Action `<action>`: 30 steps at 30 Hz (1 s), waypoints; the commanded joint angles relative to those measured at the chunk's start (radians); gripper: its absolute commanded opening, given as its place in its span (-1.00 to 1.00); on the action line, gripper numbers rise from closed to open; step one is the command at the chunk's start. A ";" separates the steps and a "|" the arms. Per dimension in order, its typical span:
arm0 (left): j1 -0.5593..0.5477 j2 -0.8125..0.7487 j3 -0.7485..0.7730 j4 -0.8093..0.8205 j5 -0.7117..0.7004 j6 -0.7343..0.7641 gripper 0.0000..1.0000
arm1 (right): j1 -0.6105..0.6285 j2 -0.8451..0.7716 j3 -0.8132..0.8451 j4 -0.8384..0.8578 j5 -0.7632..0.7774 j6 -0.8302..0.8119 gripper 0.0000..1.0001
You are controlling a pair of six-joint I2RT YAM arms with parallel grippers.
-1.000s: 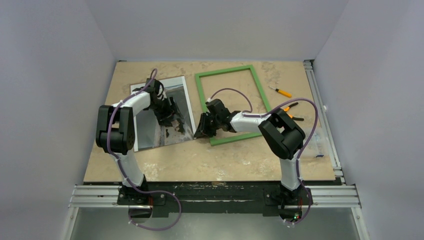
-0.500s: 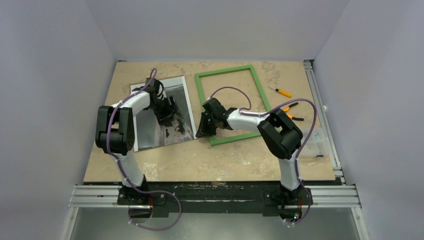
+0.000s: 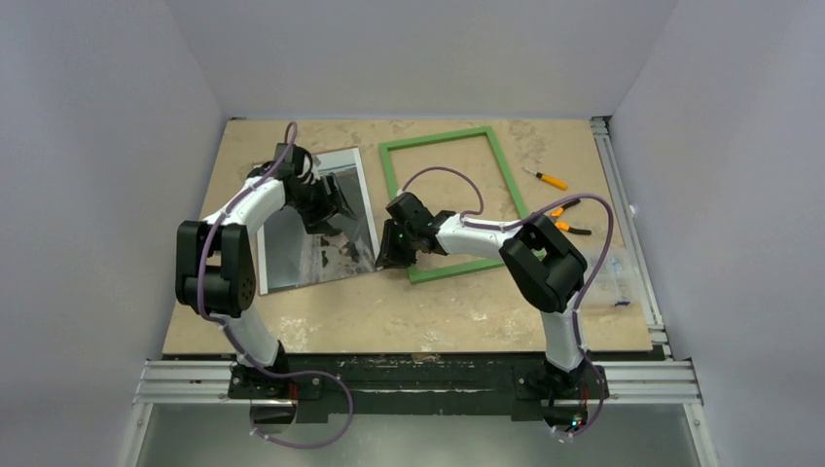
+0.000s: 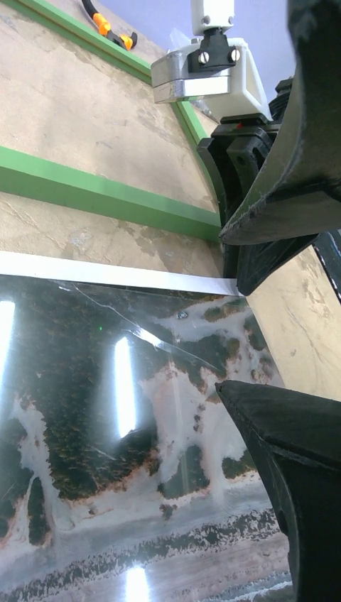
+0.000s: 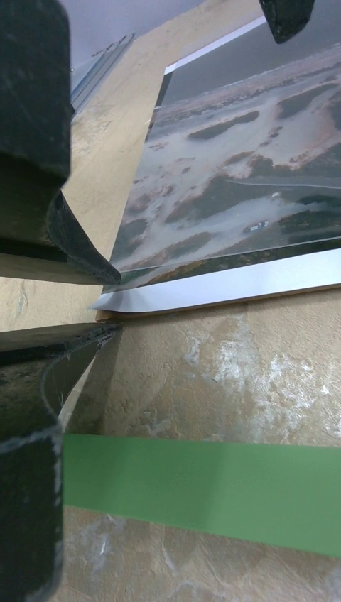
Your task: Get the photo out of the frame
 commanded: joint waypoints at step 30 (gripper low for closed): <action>0.052 0.132 0.041 -0.016 -0.041 -0.038 0.33 | -0.001 -0.080 -0.069 0.078 -0.077 -0.009 -0.44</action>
